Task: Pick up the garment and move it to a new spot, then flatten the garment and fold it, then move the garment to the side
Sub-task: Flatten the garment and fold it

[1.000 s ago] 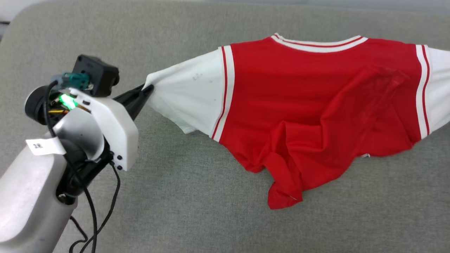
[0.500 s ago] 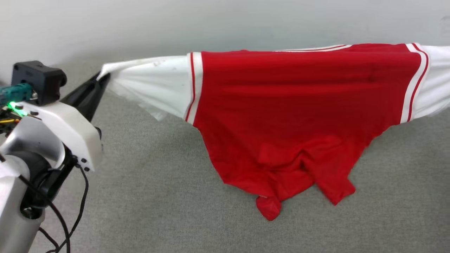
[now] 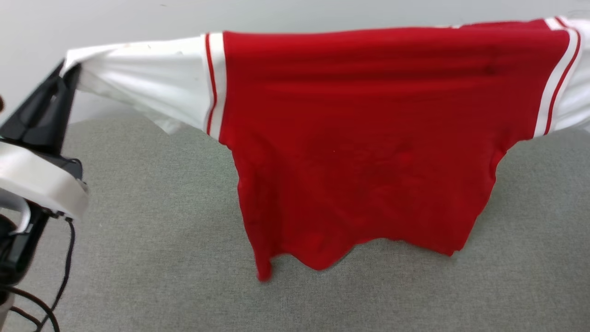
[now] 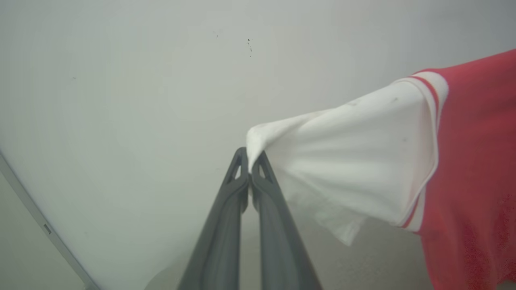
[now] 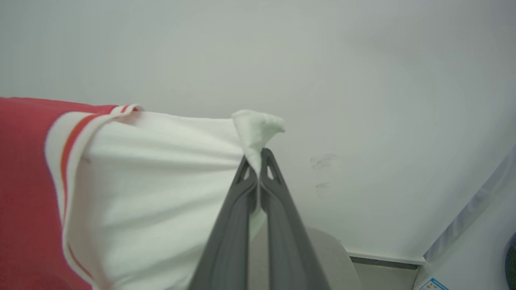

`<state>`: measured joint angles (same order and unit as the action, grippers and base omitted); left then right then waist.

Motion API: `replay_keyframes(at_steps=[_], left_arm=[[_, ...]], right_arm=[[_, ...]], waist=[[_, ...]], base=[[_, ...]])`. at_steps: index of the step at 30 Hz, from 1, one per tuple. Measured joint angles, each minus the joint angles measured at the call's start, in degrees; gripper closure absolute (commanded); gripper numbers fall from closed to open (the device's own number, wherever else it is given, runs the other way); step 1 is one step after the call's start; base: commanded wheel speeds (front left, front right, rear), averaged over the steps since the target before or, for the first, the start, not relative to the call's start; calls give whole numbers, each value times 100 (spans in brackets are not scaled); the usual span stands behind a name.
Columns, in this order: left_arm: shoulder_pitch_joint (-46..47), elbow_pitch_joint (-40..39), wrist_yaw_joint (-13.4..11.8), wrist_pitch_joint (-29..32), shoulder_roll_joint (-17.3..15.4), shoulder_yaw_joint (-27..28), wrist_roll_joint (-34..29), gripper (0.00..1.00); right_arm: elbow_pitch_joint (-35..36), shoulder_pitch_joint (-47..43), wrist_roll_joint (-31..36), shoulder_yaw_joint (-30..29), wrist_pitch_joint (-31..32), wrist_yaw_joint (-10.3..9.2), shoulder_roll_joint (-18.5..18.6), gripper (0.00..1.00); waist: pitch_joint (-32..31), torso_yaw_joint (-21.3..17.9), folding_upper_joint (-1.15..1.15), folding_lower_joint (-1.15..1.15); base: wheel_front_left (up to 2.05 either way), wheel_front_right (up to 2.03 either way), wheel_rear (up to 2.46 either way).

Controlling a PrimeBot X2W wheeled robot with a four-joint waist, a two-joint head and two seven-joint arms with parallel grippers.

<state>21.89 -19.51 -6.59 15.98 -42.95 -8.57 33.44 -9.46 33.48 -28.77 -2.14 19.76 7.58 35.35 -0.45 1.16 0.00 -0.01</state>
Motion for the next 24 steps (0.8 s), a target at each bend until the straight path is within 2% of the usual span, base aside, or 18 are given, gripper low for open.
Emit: replay_keyframes(at_steps=[6, 12, 18, 21, 24], left_arm=[[44, -171, -47, -428, -81, 335, -104, 100], [322, -157, -29, -678, -132, 524, -130, 100], [1017, 224, 177, -836, -246, 627, -38, 100], [1541, 526, 359, -914, -281, 514, -67, 100], [2176, 956, 599, -987, -366, 377, -164, 100]], right_arm=[[637, 21, 94, -415, 81, 0, -213, 100], [884, 300, 247, -528, 201, -1, -368, 100], [754, 994, 430, -466, 85, 0, -459, 100], [556, 1499, 612, -391, -82, 0, -465, 100], [187, 2180, 686, -505, -348, 0, -657, 100]], waist=[[26, 6, 0, 0], [224, 10, 0, 1], [673, 8, 0, 2], [995, 15, 0, 2], [1358, 16, 0, 3]], base=[[0, 0, 0], [0, 0, 0], [0, 0, 0], [0, 0, 0], [0, 0, 0]])
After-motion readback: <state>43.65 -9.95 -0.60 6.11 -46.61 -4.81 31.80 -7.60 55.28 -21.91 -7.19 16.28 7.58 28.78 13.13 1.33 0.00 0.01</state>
